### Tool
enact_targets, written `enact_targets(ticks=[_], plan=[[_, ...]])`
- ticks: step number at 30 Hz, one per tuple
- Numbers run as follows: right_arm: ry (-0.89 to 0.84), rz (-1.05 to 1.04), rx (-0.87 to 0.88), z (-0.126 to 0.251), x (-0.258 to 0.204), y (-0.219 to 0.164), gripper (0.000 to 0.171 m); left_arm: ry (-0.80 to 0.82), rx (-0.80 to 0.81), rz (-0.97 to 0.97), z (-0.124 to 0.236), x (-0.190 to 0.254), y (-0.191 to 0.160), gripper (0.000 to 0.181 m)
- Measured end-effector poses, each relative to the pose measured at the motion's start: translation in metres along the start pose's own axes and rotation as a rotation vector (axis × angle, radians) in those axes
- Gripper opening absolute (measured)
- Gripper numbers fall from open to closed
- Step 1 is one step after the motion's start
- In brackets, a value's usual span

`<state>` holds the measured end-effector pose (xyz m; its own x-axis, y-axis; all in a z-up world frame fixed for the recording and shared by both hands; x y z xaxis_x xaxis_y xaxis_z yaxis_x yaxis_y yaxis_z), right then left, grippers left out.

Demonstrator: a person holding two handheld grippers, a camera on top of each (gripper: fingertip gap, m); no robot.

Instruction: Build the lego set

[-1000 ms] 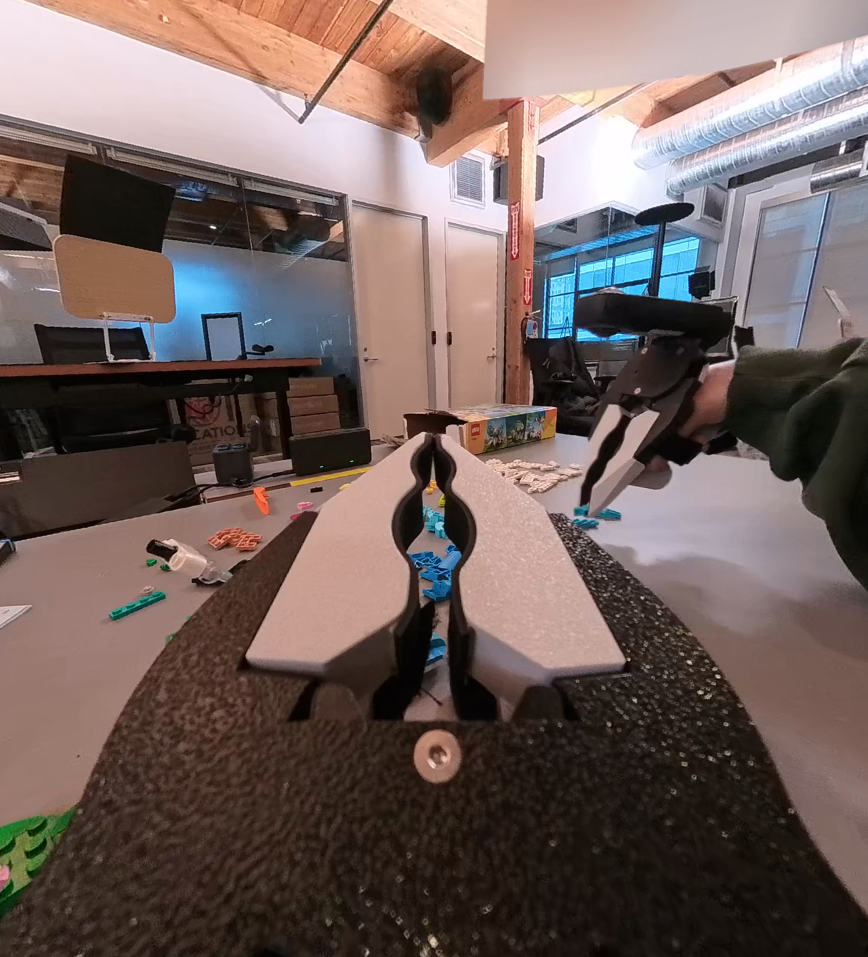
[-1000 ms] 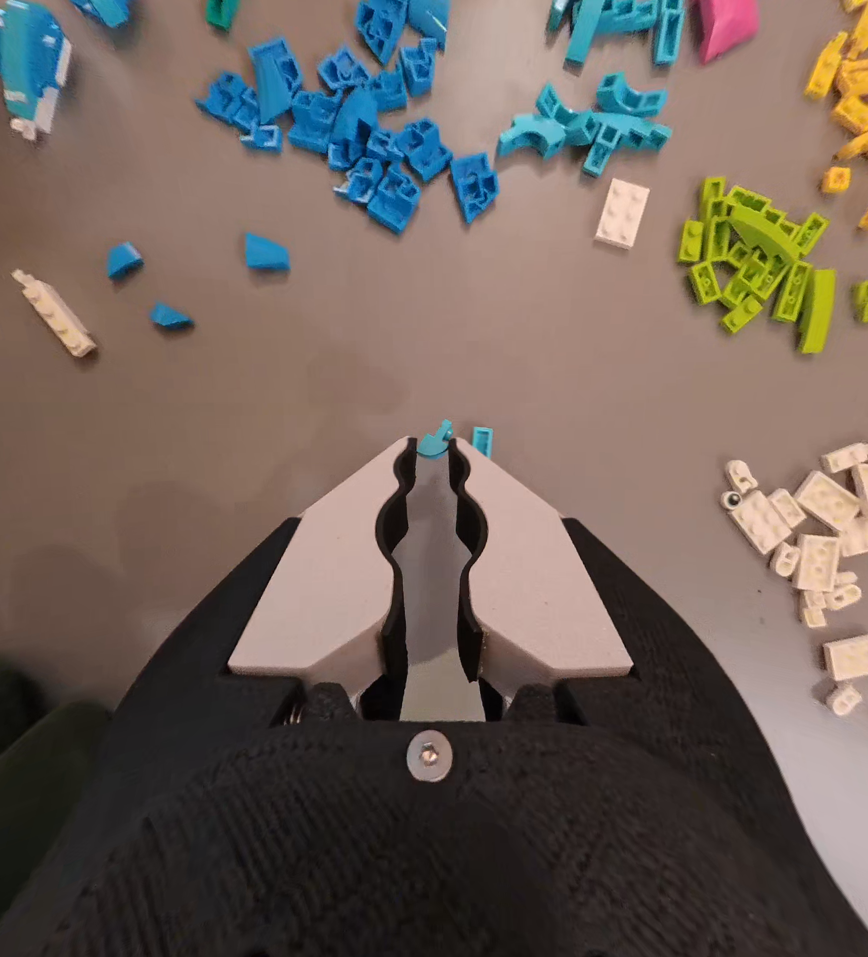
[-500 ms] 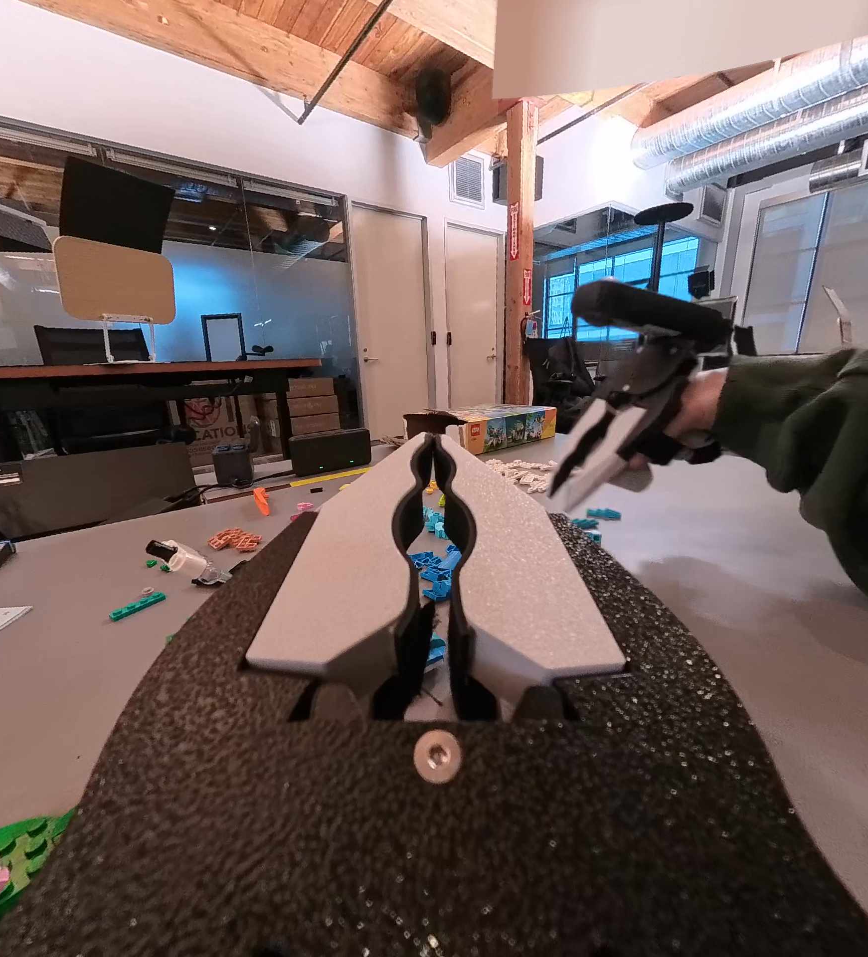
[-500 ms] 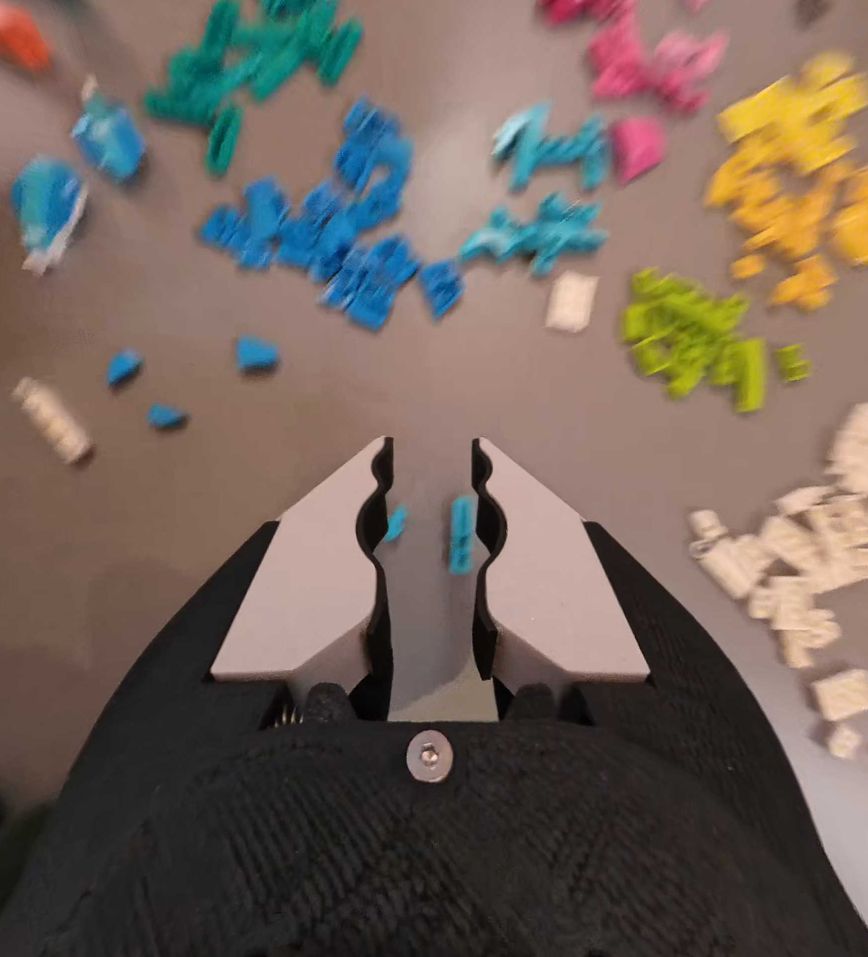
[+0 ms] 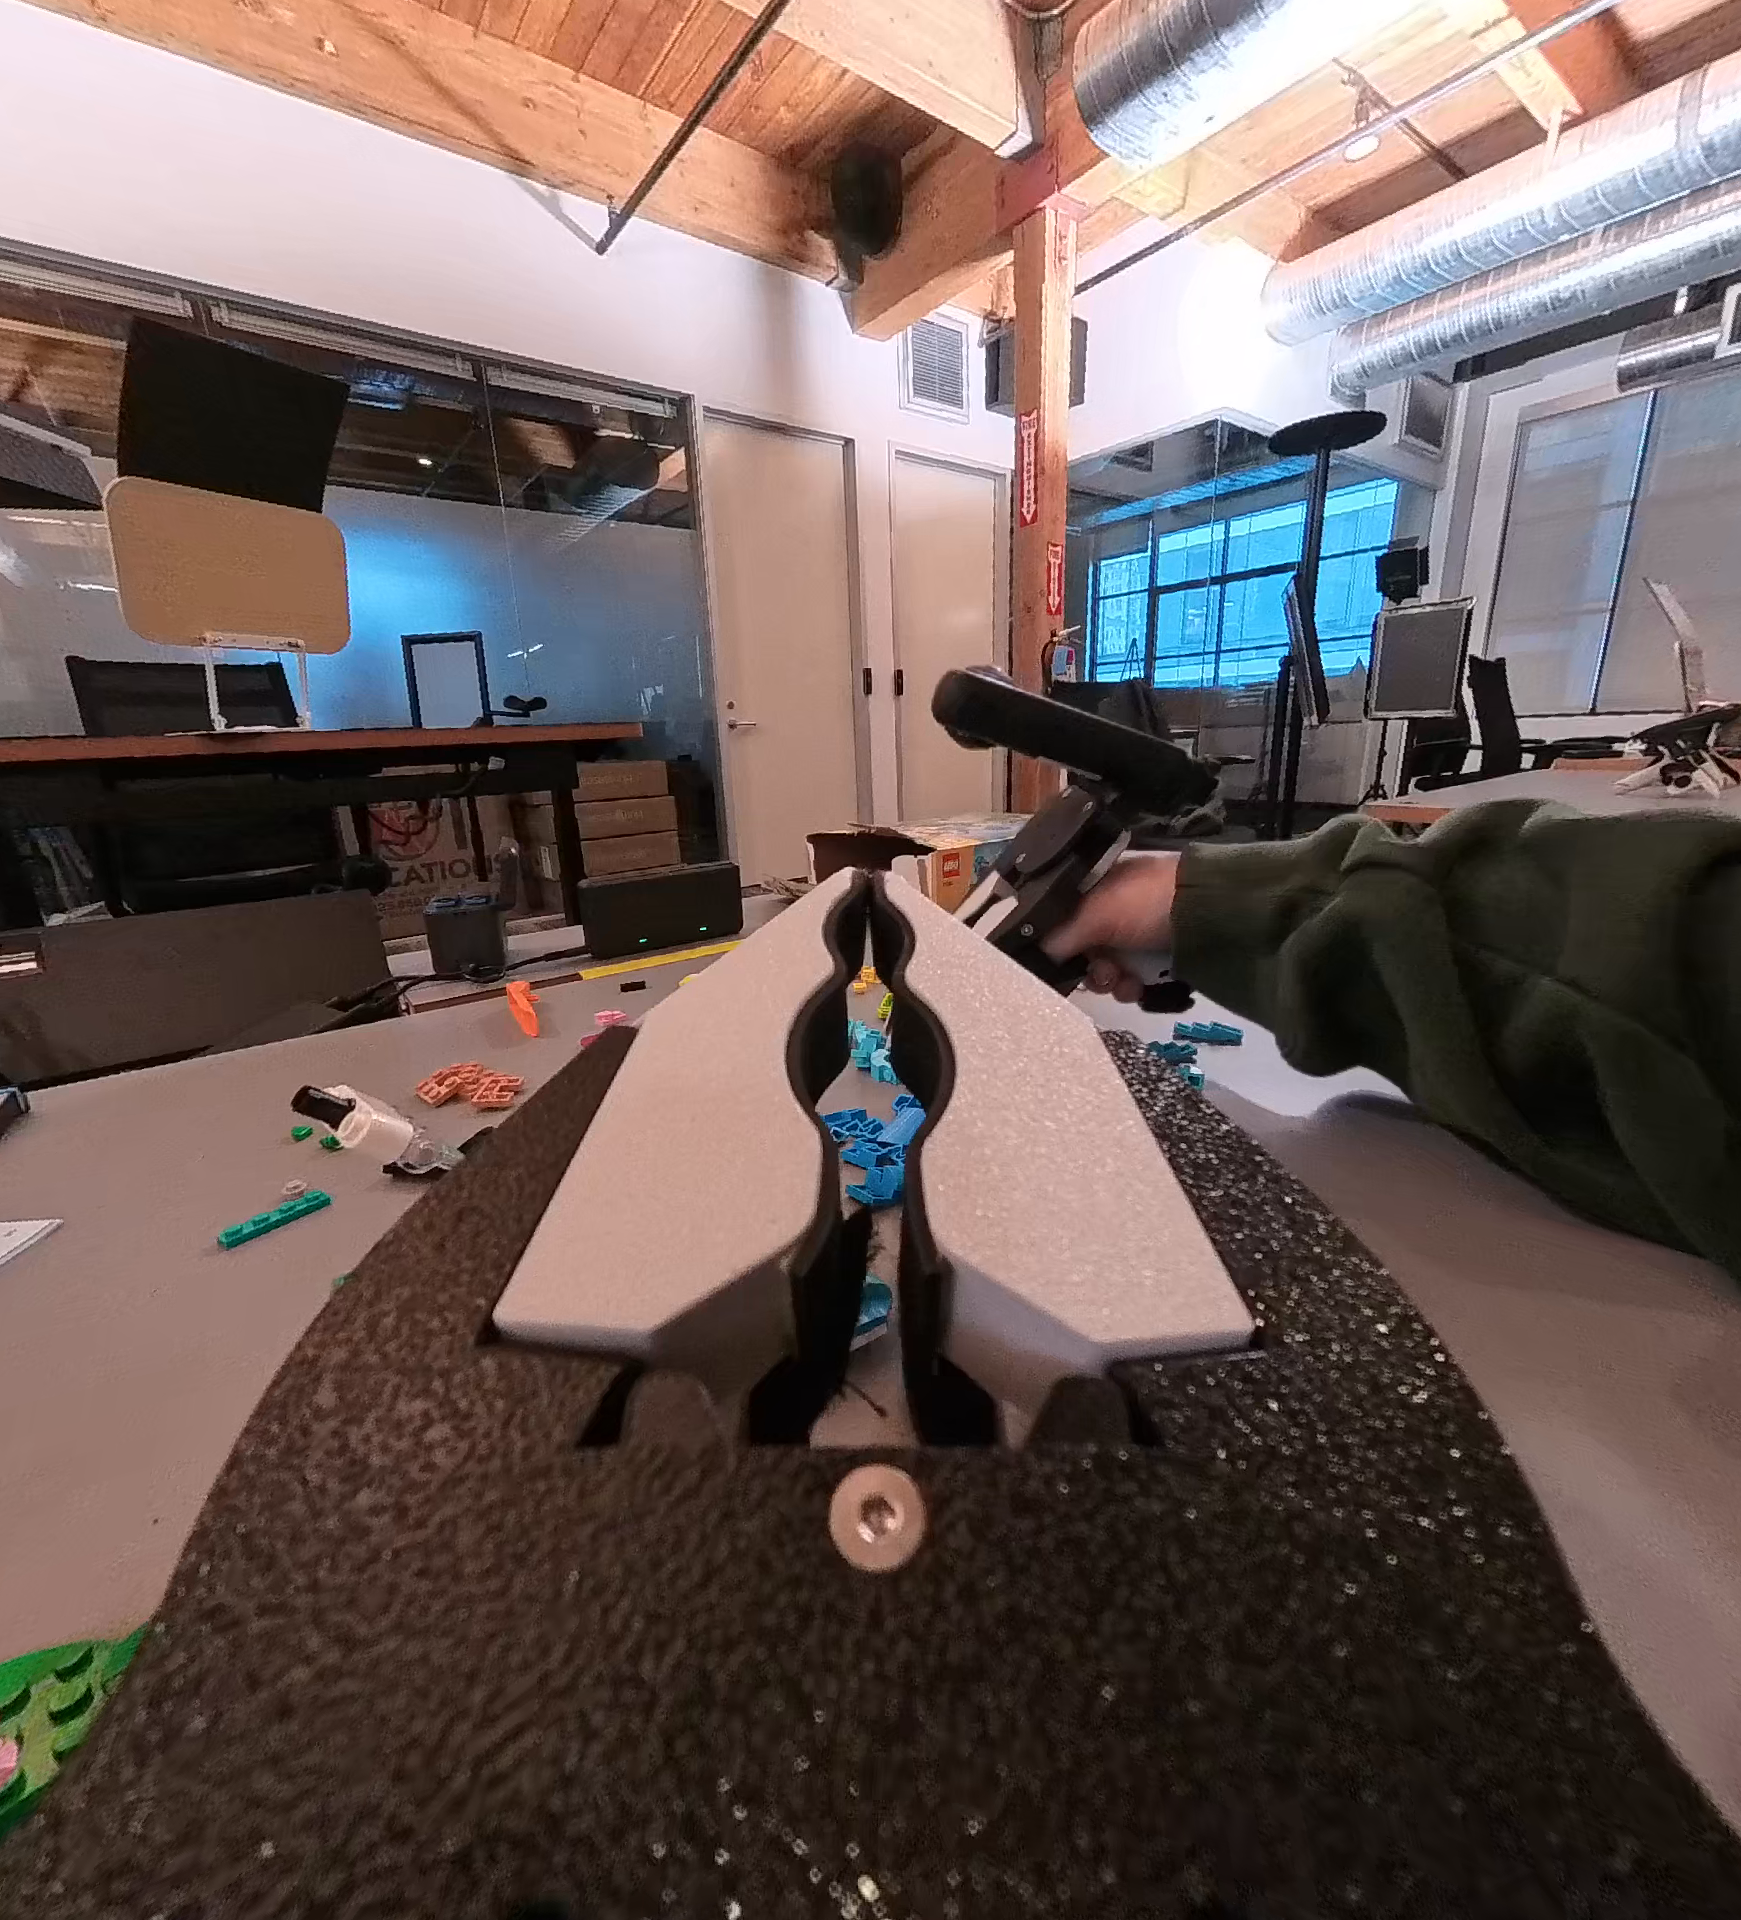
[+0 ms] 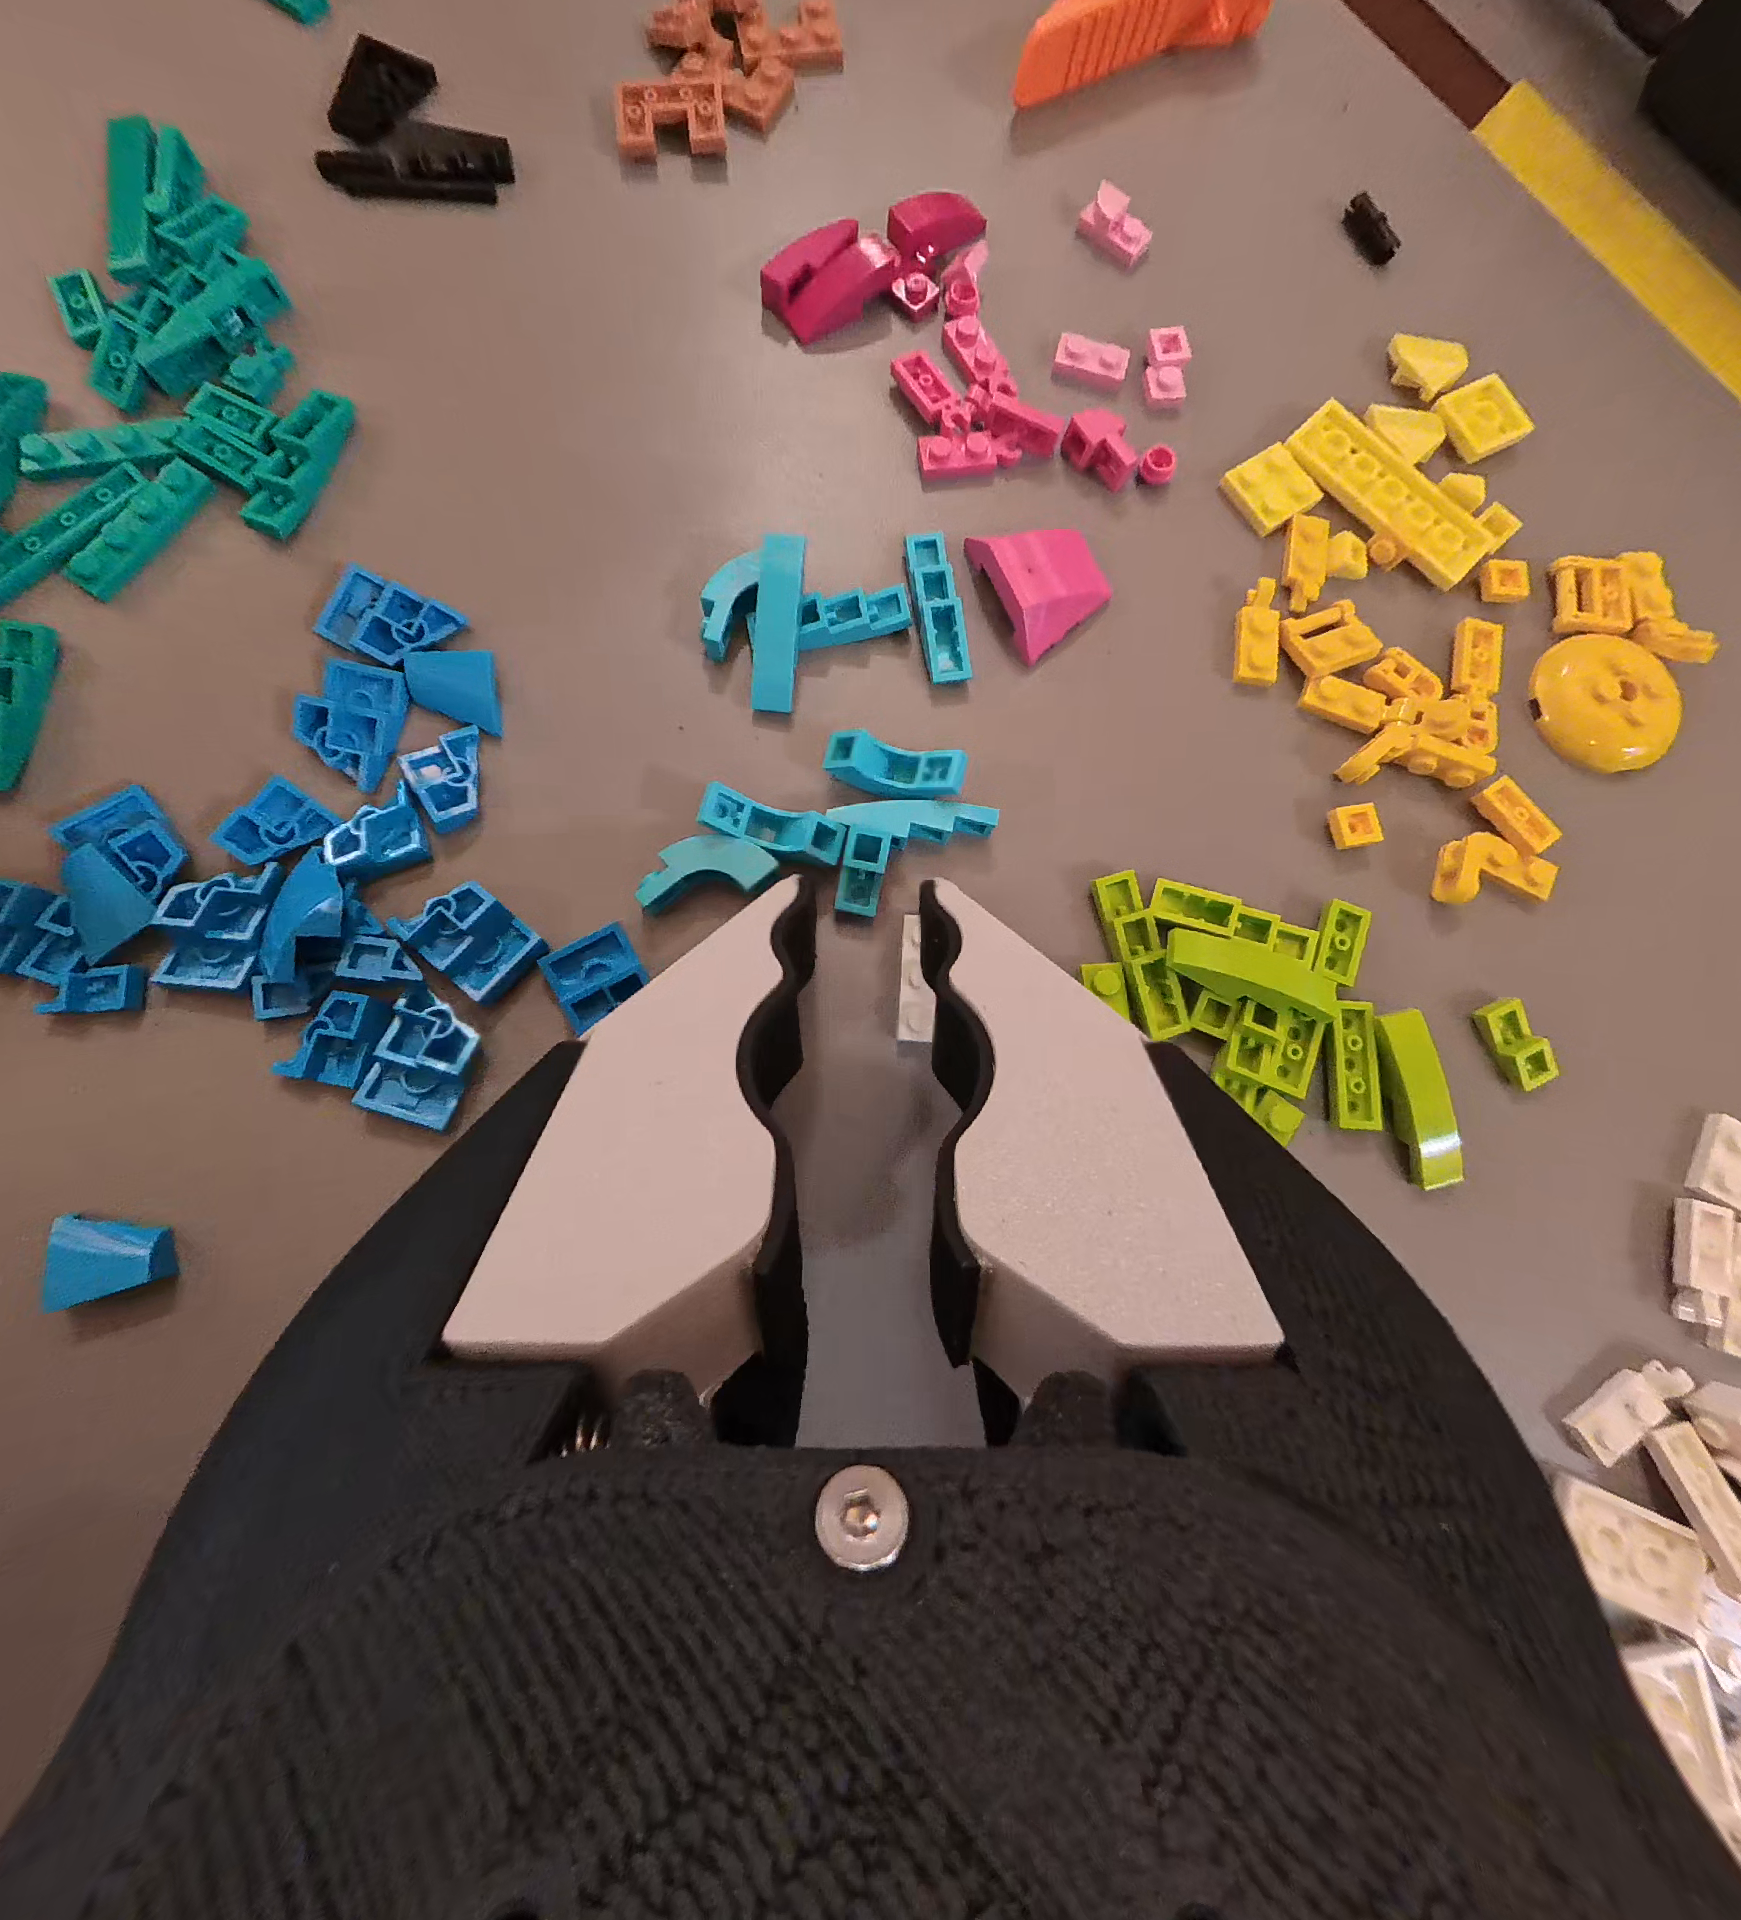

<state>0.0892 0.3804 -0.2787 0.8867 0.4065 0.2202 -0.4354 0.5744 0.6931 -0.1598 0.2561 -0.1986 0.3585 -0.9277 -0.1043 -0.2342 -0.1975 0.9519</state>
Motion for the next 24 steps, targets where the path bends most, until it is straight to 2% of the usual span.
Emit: enact_targets(ticks=[1, 3, 6, 10, 14, 16, 18, 24], plan=[[0.009, -0.008, 0.006, -0.001, 0.000, -0.001, 0.015, 0.000, 0.000, 0.000, 0.000, 0.000, 0.000, 0.000], [0.031, -0.031, 0.019, -0.001, 0.001, -0.002, 0.007, 0.000, 0.000, 0.000, 0.000, 0.000, 0.000, 0.000], [0.125, -0.109, 0.072, 0.007, 0.000, 0.000, 0.007, 0.000, 0.000, 0.000, 0.000, 0.000, 0.000, 0.000], [0.346, -0.254, 0.176, 0.031, -0.004, 0.003, 0.006, -0.001, 0.000, -0.001, 0.000, 0.000, 0.000, 0.000], [0.481, -0.283, 0.222, 0.063, -0.006, -0.006, 0.006, 0.000, 0.000, 0.000, 0.000, 0.000, 0.000, 0.000], [0.474, -0.265, 0.203, 0.078, -0.001, -0.017, 0.006, 0.000, 0.000, -0.001, 0.000, 0.000, 0.000, 0.000], [0.397, -0.219, 0.158, 0.091, 0.008, -0.035, 0.006, 0.001, 0.000, -0.001, 0.000, 0.000, 0.000, 0.000], [0.264, 0.050, 0.039, 0.127, 0.010, -0.090, 0.007, 0.003, -0.001, 0.000, 0.000, 0.000, 0.000, 0.000]])
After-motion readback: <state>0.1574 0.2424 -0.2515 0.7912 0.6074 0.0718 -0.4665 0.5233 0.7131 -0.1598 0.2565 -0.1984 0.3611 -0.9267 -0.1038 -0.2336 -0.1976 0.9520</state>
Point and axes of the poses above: each gripper's, where its closed fingertips meet, z back along the fingers, y out of its top, x = y × z across the jaws, the point moved 5 cm from there along z, back along the fingers, and after that the axes turned 13 degrees about -y, right-handed, at the moved point
